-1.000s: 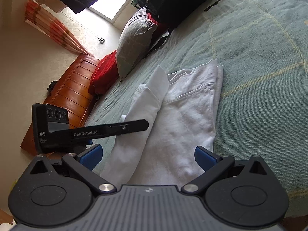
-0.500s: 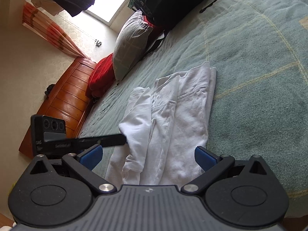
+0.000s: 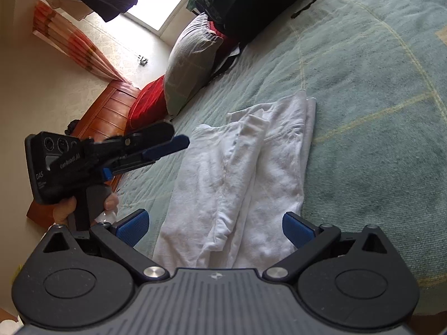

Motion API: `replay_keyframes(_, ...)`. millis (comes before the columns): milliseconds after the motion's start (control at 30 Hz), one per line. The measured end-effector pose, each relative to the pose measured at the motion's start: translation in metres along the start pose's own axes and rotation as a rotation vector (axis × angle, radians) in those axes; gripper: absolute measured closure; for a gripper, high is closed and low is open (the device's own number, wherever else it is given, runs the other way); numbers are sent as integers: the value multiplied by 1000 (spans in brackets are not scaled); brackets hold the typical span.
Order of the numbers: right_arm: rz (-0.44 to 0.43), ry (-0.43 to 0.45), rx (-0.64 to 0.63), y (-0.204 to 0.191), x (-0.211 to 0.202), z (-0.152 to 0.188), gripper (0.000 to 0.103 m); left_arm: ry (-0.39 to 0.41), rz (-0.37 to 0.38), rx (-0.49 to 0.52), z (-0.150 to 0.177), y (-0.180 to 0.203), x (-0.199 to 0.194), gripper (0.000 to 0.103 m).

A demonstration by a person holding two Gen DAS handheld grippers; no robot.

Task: Fold clothes
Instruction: 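Open the left gripper to release the folded edge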

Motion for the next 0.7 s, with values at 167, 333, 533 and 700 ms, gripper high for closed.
replay_keyframes(167, -80, -48, -44, -21, 14, -3, 0, -81, -218, 22, 24, -10, -35, 20)
replay_keyframes(333, -84, -122, -30, -28, 49, 0, 0, -88, -331, 31, 59, -11, -64, 13)
replay_keyframes(533, 9, -108, 33, -9, 57, 7, 0, -124, -310, 4, 102, 1, -67, 12)
replay_keyframes(700, 23, -104, 39, -2, 63, 11, 0, -96, -230, 3, 113, 12, -71, 12)
Point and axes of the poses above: each gripper's, at about its wrist camera, not at the fingertips, and x roughly the way its jaws point, y to its right, z to its underside, the point moved 4 cm from there along x, roughly the way its jaws point, and after that the axes turned 14 degrees about x, right-handed, at the moved point
